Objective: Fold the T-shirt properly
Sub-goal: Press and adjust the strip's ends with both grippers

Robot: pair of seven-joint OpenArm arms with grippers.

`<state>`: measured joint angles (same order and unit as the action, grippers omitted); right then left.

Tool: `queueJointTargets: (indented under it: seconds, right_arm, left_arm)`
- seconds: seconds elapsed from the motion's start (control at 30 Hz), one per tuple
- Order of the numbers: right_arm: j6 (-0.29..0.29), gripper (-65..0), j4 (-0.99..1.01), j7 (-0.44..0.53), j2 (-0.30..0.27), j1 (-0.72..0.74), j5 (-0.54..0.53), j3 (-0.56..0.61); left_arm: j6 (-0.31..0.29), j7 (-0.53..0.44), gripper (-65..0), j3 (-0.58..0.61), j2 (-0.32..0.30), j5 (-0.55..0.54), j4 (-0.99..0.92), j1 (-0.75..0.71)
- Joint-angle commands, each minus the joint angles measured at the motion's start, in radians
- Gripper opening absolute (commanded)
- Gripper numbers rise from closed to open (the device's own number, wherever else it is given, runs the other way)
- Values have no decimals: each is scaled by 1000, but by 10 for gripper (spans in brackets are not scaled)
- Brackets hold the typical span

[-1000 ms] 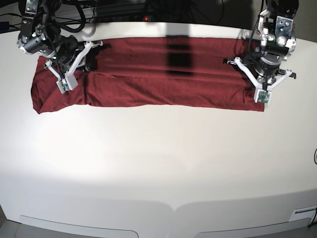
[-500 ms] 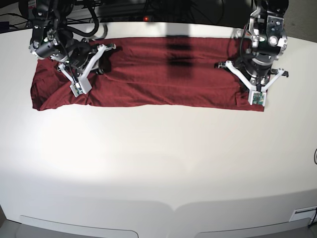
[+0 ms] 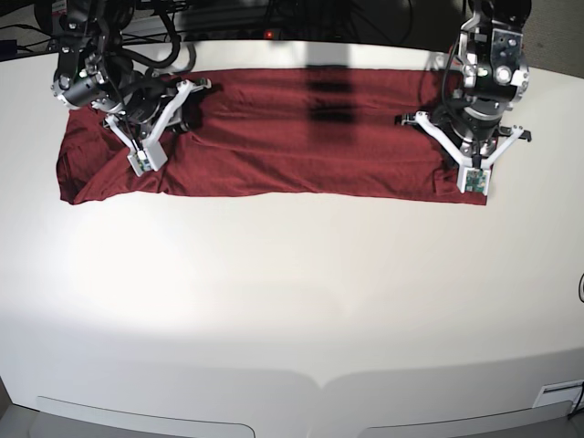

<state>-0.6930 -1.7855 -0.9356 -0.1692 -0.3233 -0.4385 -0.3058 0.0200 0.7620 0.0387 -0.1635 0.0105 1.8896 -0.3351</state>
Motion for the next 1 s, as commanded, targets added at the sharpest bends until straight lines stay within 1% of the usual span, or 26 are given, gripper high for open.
queueJointTargets:
  seconds: [0.0, 0.07, 0.1, 0.17, 0.23, 0.27, 0.3, 0.37, 0.43, 0.53, 0.6, 0.7, 0.77, 0.83, 0.9, 0.97]
  right_arm:
    - [-5, -482, -13, 14, -8, 7, -10, -3]
    - [-5, -417, -13, 15, -8, 7, -10, -3]
    - [-5, -392, -13, 15, -8, 7, -10, -3]
    - [-5, -360, -13, 15, -8, 7, -10, -3]
    - [-5, -355, -13, 14, -8, 7, -10, -3]
    - [-5, -355, -13, 15, -8, 7, -10, -3]
    - [-5, -355, -13, 15, -8, 7, -10, -3]
    - [-5, -355, -13, 14, -8, 7, -10, -3]
    - [-5, -355, -13, 15, -8, 7, -10, -3]
    - [-5, -355, -13, 14, -8, 7, -10, -3]
    - [-5, -355, -13, 10, -11, 7, -6, -3]
    - [-5, -355, -13, -15, -21, 7, -6, -9]
    - [-5, -355, -13, -19, -28, 7, -6, -19]
    - [-5, -355, -15, -18, -31, 8, -14, -31]
    - [-5, -355, -22, -11, -30, 13, -36, -42]
    - [-5, -355, -29, -3, -30, 27, -94, -52]
  left_arm:
    - [6, -13, -650, -5, -3, 8, 18, 5]
    - [6, -5, -650, -5, -3, 8, 18, 5]
    - [7, -3, -634, -5, -3, 8, 18, 5]
    - [6, -3, -525, -5, -3, 8, 18, 5]
    - [7, -3, -429, -5, -3, 8, 18, 5]
    - [7, -3, -399, -5, -3, 8, 18, 5]
    - [7, -4, -385, -5, -3, 8, 18, 5]
    - [7, -6, -383, -5, -3, 11, 18, 6]
    - [8, -19, -383, -5, -3, 40, 18, 6]
    - [57, -23, -383, -5, -4, 132, 18, 9]
    - [86, -22, -383, -5, -3, 212, 18, 8]
    - [108, 4, -383, -5, -3, 299, 18, 8]
    - [112, 27, -383, -5, -3, 303, 18, 8]
    - [112, 26, -383, -5, -3, 295, 18, 8]
    - [112, -14, -383, -5, -3, 295, 20, 8]
    - [112, -64, -383, -5, -3, 295, 31, 12]
